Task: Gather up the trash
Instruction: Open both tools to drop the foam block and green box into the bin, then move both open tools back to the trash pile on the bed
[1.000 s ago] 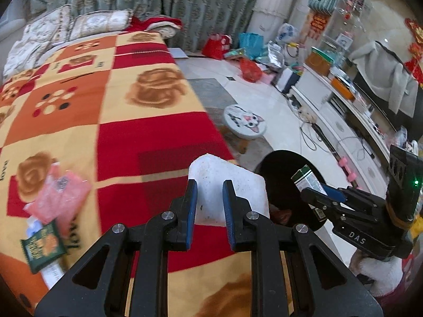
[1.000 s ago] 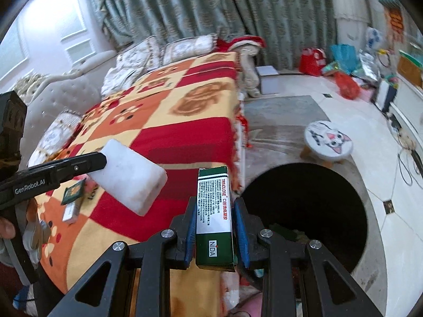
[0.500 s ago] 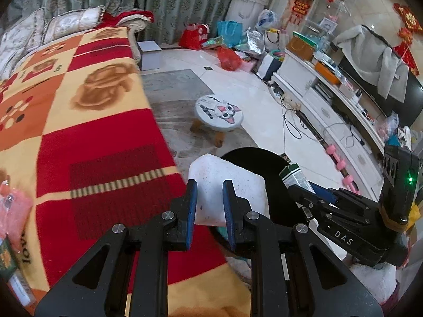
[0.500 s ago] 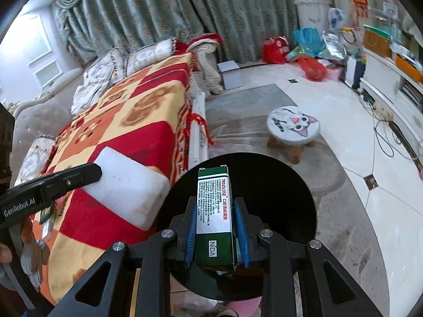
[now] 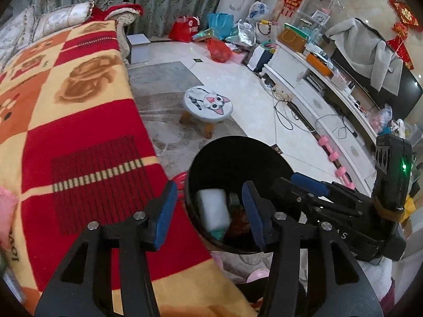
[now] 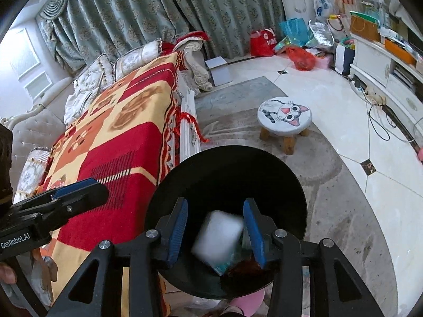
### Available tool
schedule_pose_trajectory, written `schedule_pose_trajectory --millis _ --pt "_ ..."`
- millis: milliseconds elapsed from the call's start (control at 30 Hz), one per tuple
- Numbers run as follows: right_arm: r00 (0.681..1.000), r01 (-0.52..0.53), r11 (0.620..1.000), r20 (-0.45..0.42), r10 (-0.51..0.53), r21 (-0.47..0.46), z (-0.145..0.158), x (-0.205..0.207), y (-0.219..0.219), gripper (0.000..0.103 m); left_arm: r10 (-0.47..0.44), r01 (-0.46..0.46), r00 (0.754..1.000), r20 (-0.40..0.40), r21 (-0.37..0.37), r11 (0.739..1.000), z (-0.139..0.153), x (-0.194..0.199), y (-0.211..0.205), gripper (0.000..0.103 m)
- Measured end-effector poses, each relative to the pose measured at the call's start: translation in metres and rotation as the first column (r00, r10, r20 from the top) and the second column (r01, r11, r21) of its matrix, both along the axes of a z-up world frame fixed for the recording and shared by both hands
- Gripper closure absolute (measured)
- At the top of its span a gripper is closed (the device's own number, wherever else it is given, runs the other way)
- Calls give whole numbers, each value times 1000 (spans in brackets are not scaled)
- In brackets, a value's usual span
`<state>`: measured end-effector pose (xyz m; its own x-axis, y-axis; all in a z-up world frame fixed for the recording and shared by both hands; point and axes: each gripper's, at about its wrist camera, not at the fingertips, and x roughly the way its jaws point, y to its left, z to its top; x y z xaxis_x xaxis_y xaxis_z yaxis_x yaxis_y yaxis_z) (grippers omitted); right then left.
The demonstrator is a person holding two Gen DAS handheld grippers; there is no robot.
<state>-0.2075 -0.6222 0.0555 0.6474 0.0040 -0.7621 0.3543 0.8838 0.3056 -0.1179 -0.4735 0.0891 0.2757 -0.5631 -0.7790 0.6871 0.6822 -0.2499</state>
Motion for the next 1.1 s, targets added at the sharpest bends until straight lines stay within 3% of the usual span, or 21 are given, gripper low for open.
schedule_pose_trajectory --millis 333,467,533,1100 --pt "999 -47 999 -3 47 -5 3 3 29 60 64 -66 997 53 33 997 5 -2 33 53" --pt "997 -81 997 4 81 -6 9 9 47 50 96 -99 993 66 41 994 8 -1 51 53" --pt "994 -107 994 7 107 -10 12 12 59 41 115 -119 991 72 44 992 9 2 64 53" --pt "938 -345 938 -18 345 -5 11 54 173 36 272 -285 956 110 131 949 6 23 212 53"
